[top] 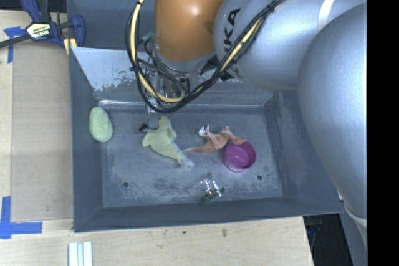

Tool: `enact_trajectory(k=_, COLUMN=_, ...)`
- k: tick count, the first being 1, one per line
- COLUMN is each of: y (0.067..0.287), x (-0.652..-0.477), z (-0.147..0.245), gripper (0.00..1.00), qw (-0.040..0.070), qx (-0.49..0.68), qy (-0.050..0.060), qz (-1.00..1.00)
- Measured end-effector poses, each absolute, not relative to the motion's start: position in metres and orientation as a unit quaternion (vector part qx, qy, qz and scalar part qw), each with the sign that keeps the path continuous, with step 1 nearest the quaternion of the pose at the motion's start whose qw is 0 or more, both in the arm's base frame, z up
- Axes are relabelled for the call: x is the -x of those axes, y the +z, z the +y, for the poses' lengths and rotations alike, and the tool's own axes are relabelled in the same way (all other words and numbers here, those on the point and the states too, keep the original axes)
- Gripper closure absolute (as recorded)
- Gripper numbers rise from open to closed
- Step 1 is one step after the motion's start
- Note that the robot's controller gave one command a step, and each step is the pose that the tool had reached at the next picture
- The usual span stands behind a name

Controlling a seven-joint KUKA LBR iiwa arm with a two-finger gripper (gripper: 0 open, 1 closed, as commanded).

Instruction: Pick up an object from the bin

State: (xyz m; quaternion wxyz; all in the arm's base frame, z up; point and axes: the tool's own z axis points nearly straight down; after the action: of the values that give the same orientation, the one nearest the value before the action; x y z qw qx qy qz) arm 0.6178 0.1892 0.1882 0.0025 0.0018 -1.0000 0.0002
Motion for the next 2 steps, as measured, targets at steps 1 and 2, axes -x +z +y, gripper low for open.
enact_trajectory(k=1, y=0.194, x=-0.62, z=0.188, gripper=0.0, qw=-0.002, qx=0.0, qy=0.0, qz=-1.0)
enact_trajectory(k=2, y=0.16, x=-0.613, z=0.17, gripper=0.0, qw=-0.005, qx=0.069, qy=-0.002, qz=-0.998)
